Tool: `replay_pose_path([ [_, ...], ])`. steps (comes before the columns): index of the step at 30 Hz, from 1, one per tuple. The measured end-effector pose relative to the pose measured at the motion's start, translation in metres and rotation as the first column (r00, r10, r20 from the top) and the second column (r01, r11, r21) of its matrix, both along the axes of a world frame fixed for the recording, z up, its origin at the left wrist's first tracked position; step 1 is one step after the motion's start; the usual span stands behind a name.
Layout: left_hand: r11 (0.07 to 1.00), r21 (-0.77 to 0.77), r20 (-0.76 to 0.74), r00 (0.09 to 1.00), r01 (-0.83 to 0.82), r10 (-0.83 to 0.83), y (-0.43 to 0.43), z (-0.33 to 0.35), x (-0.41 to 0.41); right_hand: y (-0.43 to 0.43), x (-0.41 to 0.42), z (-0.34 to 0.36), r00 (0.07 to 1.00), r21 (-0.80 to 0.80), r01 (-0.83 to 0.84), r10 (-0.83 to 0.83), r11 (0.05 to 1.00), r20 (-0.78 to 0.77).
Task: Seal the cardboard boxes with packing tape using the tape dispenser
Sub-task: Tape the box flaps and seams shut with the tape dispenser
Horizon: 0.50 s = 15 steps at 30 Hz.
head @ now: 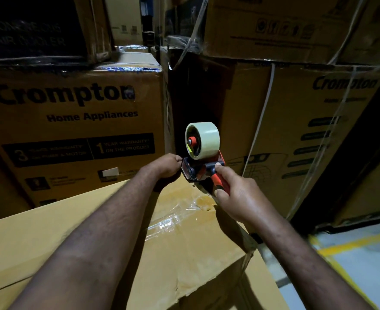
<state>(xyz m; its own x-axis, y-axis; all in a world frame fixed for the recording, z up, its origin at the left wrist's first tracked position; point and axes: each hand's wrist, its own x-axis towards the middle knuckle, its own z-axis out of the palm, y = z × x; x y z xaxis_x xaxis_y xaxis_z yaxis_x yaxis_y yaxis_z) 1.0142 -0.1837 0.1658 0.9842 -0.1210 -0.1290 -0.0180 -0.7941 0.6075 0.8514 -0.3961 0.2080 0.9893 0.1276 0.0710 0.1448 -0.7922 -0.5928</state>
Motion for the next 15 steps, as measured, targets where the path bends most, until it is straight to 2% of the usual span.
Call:
replay_pose_path([
  [12, 0.961, 0.275, 0.022, 1.000, -0.022, 0.016, -0.005, -0.010, -0.007, -0.030, -0.039, 0.012, 0.996, -0.058, 0.057, -0.060, 0.997, -0.065],
  [15, 0.880, 0.464, 0.096, 0.993, -0.101, 0.063, -0.011, -0.001, -0.020, -0.027, -0.048, 0.012, 0.995, -0.040, 0.060, -0.063, 0.997, -0.082],
])
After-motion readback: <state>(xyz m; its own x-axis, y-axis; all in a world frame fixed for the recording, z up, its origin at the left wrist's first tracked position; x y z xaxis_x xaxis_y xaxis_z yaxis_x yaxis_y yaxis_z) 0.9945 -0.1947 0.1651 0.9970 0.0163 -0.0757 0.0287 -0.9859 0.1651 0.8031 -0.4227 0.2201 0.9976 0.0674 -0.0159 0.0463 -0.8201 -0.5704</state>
